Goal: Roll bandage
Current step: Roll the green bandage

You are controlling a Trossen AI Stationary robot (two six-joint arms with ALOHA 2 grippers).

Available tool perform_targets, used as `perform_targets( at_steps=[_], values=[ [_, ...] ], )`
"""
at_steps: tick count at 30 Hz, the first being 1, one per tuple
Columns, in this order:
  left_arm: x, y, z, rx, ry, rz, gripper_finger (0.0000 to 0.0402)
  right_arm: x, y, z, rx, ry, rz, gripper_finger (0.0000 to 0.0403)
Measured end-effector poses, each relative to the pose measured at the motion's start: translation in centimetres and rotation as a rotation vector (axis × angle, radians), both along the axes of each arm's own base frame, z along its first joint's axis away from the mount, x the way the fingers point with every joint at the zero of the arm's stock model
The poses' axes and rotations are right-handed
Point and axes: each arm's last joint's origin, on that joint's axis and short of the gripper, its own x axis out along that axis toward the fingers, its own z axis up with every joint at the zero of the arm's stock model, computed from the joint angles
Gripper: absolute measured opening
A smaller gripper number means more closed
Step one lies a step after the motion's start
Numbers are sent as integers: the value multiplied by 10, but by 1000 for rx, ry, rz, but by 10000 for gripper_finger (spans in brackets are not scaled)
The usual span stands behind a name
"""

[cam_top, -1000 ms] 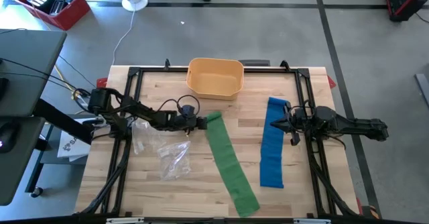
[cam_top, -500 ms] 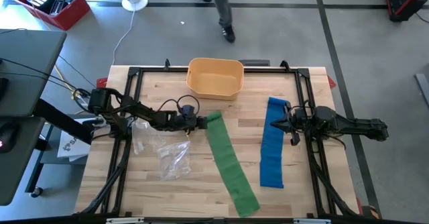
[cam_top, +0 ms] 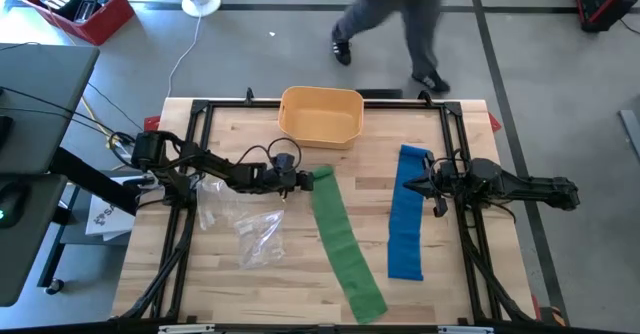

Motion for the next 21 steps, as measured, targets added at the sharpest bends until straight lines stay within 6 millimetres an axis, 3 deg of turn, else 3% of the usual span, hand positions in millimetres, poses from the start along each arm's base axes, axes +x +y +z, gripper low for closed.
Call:
perform_targets(
  at_steps=[8,16,21],
  values=[
    [-2,8,-2,5,24,20,170,0,0,0,0,0,0,0],
    [10,8,-20,-21,-27,-18,170,0,0,0,0,0,0,0],
    [11,7,-19,14,-32,-53,140,0,0,0,0,0,0,0]
  ],
)
